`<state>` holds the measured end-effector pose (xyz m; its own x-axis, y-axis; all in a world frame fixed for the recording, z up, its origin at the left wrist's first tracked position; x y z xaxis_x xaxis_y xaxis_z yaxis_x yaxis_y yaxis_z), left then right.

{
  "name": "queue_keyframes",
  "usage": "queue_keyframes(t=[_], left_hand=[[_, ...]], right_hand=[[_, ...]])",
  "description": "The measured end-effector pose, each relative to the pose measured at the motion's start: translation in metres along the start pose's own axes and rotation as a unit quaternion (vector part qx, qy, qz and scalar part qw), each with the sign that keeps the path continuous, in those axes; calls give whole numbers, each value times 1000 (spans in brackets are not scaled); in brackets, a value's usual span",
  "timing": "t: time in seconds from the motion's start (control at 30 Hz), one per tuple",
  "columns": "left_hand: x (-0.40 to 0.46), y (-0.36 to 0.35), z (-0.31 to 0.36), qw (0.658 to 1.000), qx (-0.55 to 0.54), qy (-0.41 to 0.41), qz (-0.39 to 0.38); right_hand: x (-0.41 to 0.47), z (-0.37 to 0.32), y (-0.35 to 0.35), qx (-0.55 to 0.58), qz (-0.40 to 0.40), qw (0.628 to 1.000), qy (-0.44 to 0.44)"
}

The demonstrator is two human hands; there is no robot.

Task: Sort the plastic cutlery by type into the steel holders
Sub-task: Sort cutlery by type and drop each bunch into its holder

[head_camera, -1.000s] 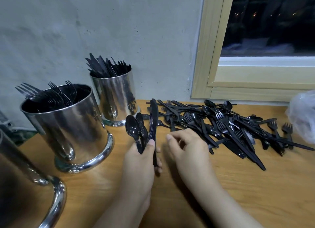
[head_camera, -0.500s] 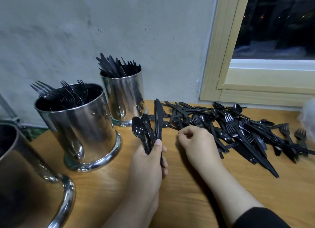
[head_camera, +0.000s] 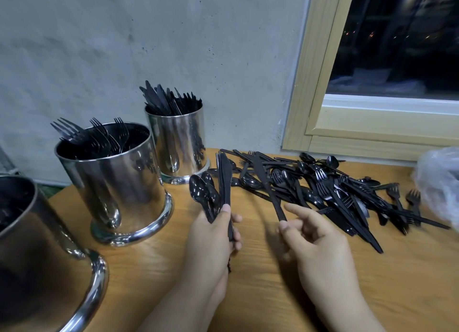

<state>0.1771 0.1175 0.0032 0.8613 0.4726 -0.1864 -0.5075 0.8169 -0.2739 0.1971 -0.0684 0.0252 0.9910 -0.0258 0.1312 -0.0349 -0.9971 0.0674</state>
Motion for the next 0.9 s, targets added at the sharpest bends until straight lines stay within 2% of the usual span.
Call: queue_keyframes(t=[0.1, 0.27, 0.5, 0.73, 0.83, 0.9], left_hand=[[-3, -4, -2, 1000, -9, 8, -4], [-6, -12, -5, 1000, -16, 6, -17], [-12, -14, -2, 997, -67, 25, -16], [-15, -15, -2, 997, -64, 30, -29], [-14, -13, -2, 997, -71, 31, -17], [-15, -13, -3, 997, -72, 33, -13]], right_hand=[[-6, 3, -8, 6, -7, 1000, -1], [-6, -9, -20, -150, 4, 984, 98], [-7, -17, -31, -259, -9, 945, 198], [-15, -26, -40, -255, -55, 938, 228], [-13, -18, -44, -199, -89, 961, 170], [-15, -19, -49, -195, -96, 962, 165]])
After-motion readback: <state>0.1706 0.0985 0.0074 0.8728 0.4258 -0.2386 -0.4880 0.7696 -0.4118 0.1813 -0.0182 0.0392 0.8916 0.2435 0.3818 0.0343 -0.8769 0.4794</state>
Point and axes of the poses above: each hand's wrist, its own x-axis towards the middle knuckle, its own y-axis out of the back of the hand, z = x × y, the point moved 7 cm from there along x, towards the middle knuckle, and after that the axes turned 1 degree about y, right-handed, at the moved point
